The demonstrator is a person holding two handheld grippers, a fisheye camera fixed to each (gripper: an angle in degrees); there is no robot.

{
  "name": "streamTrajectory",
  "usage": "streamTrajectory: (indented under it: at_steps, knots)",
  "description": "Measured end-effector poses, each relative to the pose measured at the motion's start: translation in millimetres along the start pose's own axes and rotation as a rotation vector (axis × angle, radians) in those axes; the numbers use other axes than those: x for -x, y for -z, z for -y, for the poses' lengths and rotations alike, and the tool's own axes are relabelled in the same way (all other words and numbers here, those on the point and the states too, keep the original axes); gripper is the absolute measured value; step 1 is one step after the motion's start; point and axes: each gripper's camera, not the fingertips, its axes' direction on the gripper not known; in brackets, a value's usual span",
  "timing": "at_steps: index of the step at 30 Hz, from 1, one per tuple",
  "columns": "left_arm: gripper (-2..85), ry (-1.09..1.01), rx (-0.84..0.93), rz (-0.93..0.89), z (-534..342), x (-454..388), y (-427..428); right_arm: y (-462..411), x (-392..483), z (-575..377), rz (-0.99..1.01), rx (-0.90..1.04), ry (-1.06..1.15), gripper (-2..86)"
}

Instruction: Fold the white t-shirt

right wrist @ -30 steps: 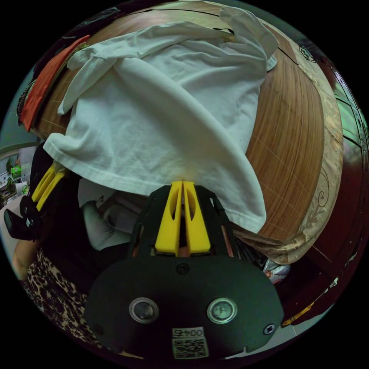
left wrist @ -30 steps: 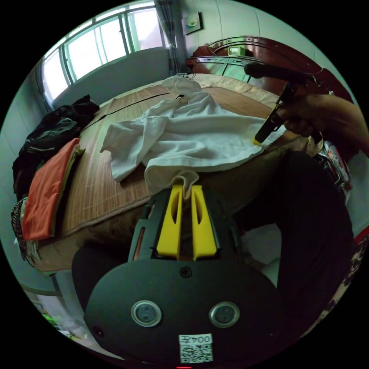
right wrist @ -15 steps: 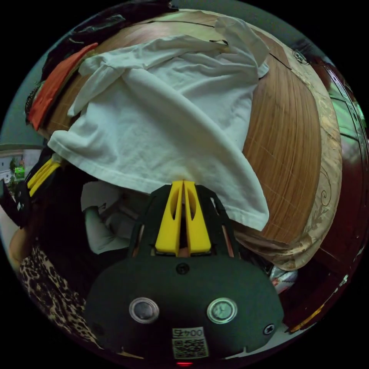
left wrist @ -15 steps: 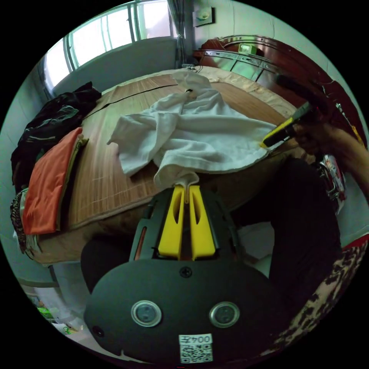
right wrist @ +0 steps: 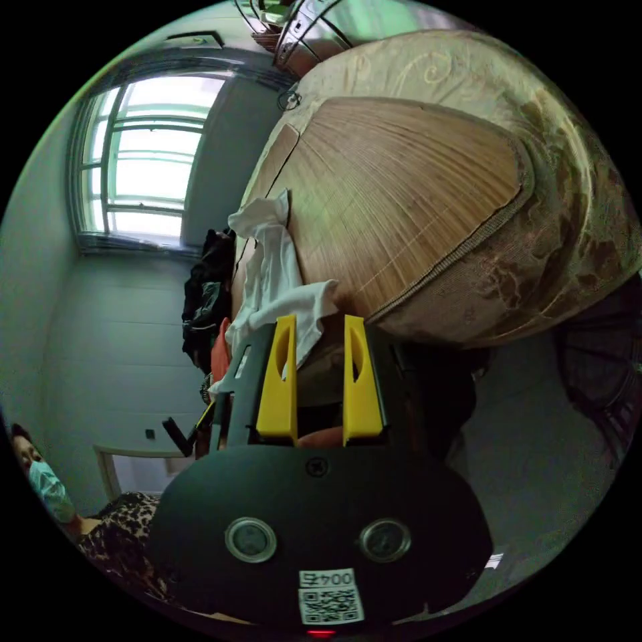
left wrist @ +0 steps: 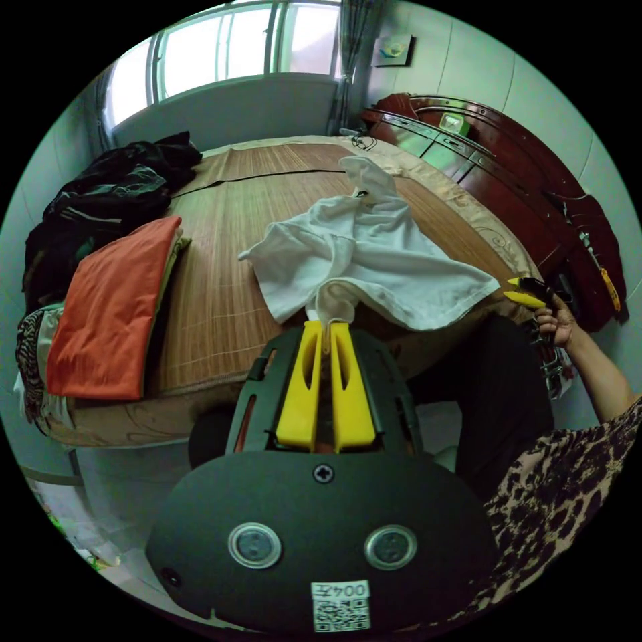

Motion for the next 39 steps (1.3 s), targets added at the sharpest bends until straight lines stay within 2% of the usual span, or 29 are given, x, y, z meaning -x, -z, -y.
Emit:
streamTrajectory:
  at_steps: [5,8,11,13,14,16,19,21,24,28,30,35,39]
  knots:
    - [2.1,-0.023,0.017,0.022,8.4,11.8,-2.4,-30.0,4.8,10.1,0.054,-0.003,-0.073,11.1]
    - [2.1,-0.017,0.018,0.018,14.1,22.3,-5.0,-45.1,37.3,6.3,-0.050,-0.045,-0.054,4.7]
    - [2.0,-0.023,0.027,0.023,19.7,31.3,-9.4,-76.9,137.9,-12.8,-0.370,-0.058,0.245,4.1]
    - [1.9,-0.027,0.033,0.020,23.1,36.9,-12.9,-146.8,220.3,-53.8,-0.725,0.033,0.590,4.0]
    - [1.9,-0.026,0.036,0.020,25.2,41.1,-15.2,-167.4,235.4,-67.8,-0.807,0.054,0.674,4.0]
    - [1.9,-0.019,0.041,0.017,28.3,48.7,-18.5,-248.2,269.4,-122.4,-1.105,0.104,0.928,4.2]
    - [1.9,-0.012,0.053,0.007,33.6,62.7,-22.5,-319.4,276.2,-162.3,-1.369,0.115,1.039,4.6]
    - [2.0,-0.014,0.059,0.004,38.7,74.2,-24.7,-337.8,279.9,-174.0,-1.433,0.091,1.041,4.8]
    - [2.0,-0.013,0.064,0.002,44.7,86.2,-27.5,-338.9,289.1,-183.4,-1.392,0.078,1.012,5.3]
    - [2.2,-0.006,0.070,-0.001,55.9,106.7,-33.8,-299.6,294.0,-164.8,-1.080,0.109,0.790,8.9]
    - [2.3,-0.002,0.075,-0.003,61.8,118.6,-37.6,-289.3,297.7,-161.7,-1.017,0.095,0.761,10.1]
    - [2.4,0.006,0.084,-0.008,73.1,144.9,-42.7,-288.5,318.0,-164.6,-0.993,0.051,0.770,12.4]
    - [2.5,0.015,0.078,-0.012,86.4,171.0,-42.1,-236.9,314.9,-138.6,-0.684,-0.050,0.528,11.4]
